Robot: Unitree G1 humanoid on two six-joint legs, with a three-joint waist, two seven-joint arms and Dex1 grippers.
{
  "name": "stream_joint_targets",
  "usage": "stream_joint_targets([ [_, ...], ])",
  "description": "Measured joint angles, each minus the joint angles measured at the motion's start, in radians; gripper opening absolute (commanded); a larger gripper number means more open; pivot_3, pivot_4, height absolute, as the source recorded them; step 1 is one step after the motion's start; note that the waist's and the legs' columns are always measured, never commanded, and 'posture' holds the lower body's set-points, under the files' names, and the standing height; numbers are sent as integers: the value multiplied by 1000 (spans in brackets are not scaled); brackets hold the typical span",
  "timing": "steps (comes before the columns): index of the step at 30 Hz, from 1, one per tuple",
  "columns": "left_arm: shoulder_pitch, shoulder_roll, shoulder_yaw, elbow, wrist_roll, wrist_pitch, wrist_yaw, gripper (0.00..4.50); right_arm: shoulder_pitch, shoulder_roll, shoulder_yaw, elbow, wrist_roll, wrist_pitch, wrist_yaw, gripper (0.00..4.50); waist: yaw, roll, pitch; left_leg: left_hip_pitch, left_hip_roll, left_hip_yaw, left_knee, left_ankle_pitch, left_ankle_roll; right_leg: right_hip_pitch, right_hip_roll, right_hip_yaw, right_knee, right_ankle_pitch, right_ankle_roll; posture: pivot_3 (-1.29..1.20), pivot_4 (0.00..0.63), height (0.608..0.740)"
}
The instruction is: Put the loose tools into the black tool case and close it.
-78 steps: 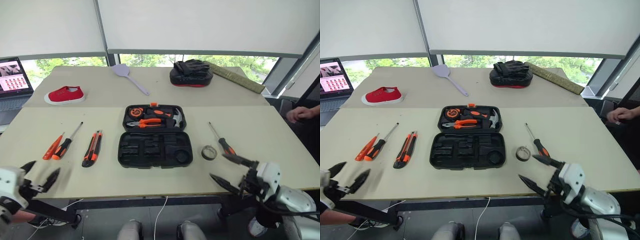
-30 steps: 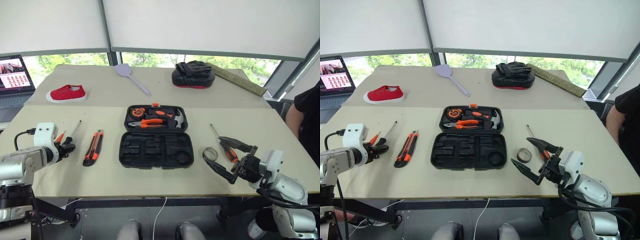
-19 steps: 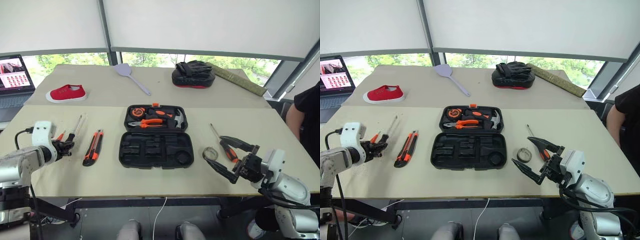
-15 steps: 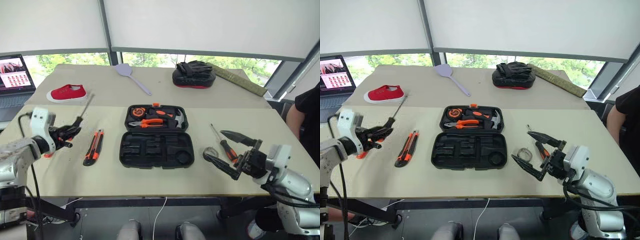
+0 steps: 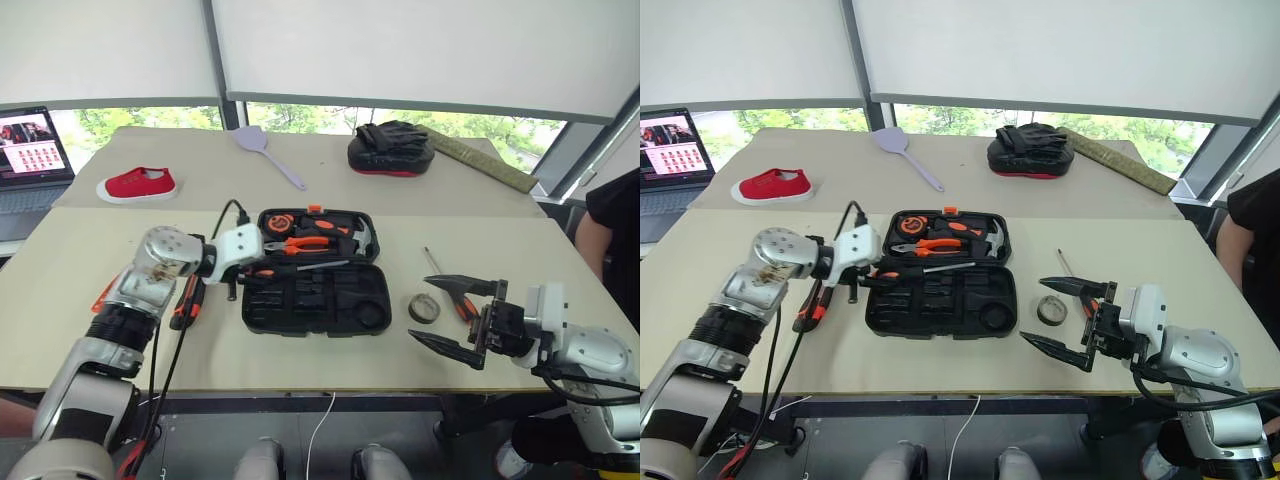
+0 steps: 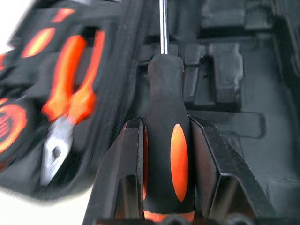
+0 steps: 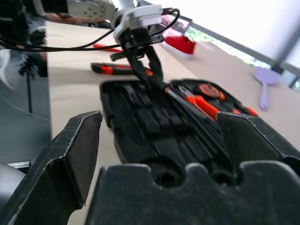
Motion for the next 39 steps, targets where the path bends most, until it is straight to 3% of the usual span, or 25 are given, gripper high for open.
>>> stream_joint_targets([
  [11,-96,-71,-20,216,115,-199,68,934,62,6,-51,-8,-10,0,-41,4500,0,0,0,0,0,-2,3,0,1,2,0,0,1,0,1,0,150,740],
  [13,-99,-80,-20,228,119,-211,69,1944,71,7,-51,-19,-10,0,-46,4500,2,0,0,0,0,-2,3,0,1,2,0,0,1,0,2,0,150,740],
  [19,-92,-86,8,225,102,-240,71,3844,81,7,-51,-33,-9,4,-59,4500,3,1,0,0,0,-2,4,0,1,2,0,0,2,0,2,0,150,740],
  [22,-63,-126,113,197,-18,-149,65,3844,97,7,-51,-35,-7,20,-65,4500,2,0,0,-1,0,-3,4,0,1,1,0,-1,2,1,1,0,150,740],
  [25,-46,-146,201,132,-118,-8,79,3055,109,10,-55,-39,11,41,-78,4500,-1,0,0,-1,0,-3,4,-1,1,1,0,-1,2,2,-1,0,150,740],
  [33,110,-228,231,-5,-153,247,215,34,114,47,-58,-41,10,45,-116,4500,-9,1,-1,-1,0,-4,5,-1,1,2,0,-1,2,1,1,0,150,740],
  [39,153,-243,200,-97,-122,271,281,34,151,66,-60,-49,8,45,-137,4500,-2,2,-1,0,0,-5,5,-1,1,3,0,-1,2,1,1,0,150,740],
])
